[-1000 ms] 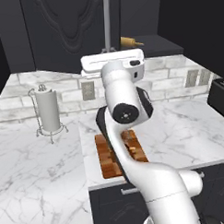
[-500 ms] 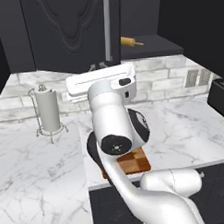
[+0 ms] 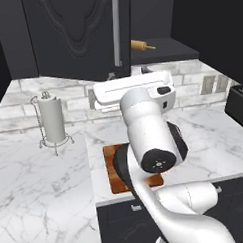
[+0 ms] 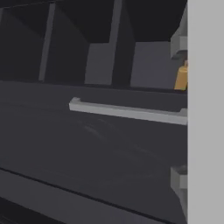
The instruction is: Open the cabinet, retrieve the rolling pin, and place it next to the meat on the cutting board to prepare for tenderizing.
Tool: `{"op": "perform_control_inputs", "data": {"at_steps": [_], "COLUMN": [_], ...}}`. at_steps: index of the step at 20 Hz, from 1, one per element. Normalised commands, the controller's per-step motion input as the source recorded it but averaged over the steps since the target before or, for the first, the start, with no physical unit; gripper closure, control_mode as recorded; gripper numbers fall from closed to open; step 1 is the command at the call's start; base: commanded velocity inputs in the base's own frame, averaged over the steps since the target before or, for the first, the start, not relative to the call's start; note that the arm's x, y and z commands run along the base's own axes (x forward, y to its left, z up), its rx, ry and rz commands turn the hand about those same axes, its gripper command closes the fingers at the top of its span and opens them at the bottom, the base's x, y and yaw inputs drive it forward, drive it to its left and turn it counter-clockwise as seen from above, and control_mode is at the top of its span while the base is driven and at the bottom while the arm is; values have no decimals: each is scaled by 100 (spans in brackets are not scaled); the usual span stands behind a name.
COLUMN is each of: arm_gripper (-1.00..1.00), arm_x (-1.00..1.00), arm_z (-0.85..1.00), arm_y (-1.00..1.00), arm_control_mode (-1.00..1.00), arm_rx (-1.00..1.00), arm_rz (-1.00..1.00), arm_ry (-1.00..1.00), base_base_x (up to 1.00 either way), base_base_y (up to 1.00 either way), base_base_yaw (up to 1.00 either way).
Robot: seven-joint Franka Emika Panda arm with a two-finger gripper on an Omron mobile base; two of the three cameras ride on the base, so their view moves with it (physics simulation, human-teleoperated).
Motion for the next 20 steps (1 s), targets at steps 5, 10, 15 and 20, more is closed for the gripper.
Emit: {"op": "perform_control_inputs", "data": {"at_steps": [5, 10, 15, 20], "arm_gripper": [-100, -100, -100, -100], "arm_x": [-14, -8, -6, 9], "arm_z": [1, 9, 2, 0], "arm_y": [-68, -63, -56, -41], "arm_control_mode": [-100, -100, -100, -100], "arm_rx": [11, 18, 27, 30], "arm_rz": [7, 2, 0, 2], "arm_ry": [0, 3, 7, 18], "base_base_x": [0, 0, 0, 0], "base_base_y": [0, 0, 0, 0], "base_base_yaw": [0, 0, 0, 0]}}
